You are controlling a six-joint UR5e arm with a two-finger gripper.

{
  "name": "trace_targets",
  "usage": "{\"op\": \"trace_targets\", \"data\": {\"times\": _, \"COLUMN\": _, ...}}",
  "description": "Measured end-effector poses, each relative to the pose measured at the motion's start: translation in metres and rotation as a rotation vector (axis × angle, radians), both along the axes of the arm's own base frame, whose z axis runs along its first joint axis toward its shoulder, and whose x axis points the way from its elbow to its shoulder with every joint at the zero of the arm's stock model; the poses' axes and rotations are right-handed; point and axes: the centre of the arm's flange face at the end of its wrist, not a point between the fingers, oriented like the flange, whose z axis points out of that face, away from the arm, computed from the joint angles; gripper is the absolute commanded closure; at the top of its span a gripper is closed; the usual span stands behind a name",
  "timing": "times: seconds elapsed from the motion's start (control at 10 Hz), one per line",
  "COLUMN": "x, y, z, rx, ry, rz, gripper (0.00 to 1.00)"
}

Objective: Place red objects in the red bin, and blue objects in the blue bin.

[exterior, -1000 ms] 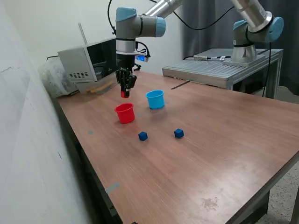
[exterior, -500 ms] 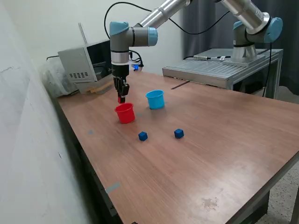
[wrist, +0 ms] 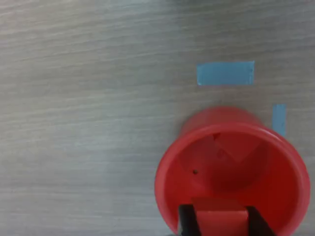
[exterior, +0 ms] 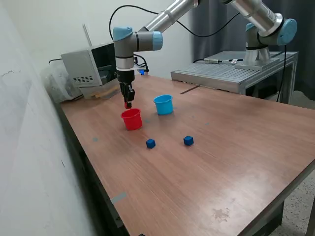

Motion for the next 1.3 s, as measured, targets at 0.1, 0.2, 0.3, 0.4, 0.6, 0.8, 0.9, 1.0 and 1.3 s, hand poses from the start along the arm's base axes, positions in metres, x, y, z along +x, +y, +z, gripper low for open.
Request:
{"op": "trace_targets", "data": {"times": 0.1, "x": -0.001, "y": 0.0, "z": -0.001, "rx": -0.001, "ry": -0.001, "rz": 0.002, "gripper": 0.0}}
{"op": "trace_targets", "data": {"times": 0.2, "x": -0.002, "y": 0.001, "z": -0.001, "rx": 0.0, "ry": 0.0, "rz": 0.003, "gripper": 0.0}}
{"op": "trace_targets", "data": {"times": 0.3, "x": -0.003, "y": 0.001, "z": -0.001, "rx": 0.0, "ry": 0.002, "rz": 0.004, "gripper": 0.0}}
{"op": "trace_targets", "data": {"times": 0.4, "x": -0.004, "y": 0.001, "z": 0.0, "rx": 0.0, "ry": 0.005, "rz": 0.005, "gripper": 0.0}}
{"op": "trace_targets", "data": {"times": 0.6, "x": -0.001, "y": -0.005, "z": 0.001, "rx": -0.006, "ry": -0.03, "rz": 0.012, "gripper": 0.0}}
{"op": "trace_targets", "data": {"times": 0.8, "x": 0.006, "y": -0.048, "z": 0.003, "rx": -0.026, "ry": -0.104, "rz": 0.056, "gripper": 0.0}}
{"op": "trace_targets", "data": {"times": 0.9, "x": 0.01, "y": -0.076, "z": 0.007, "rx": -0.031, "ry": -0.135, "rz": 0.086, "gripper": 0.0}}
{"op": "trace_targets", "data": {"times": 1.0, "x": 0.015, "y": -0.102, "z": 0.012, "rx": -0.035, "ry": -0.157, "rz": 0.11, "gripper": 0.0}}
{"op": "trace_targets", "data": {"times": 1.3, "x": 0.03, "y": -0.167, "z": 0.025, "rx": -0.073, "ry": -0.2, "rz": 0.124, "gripper": 0.0}}
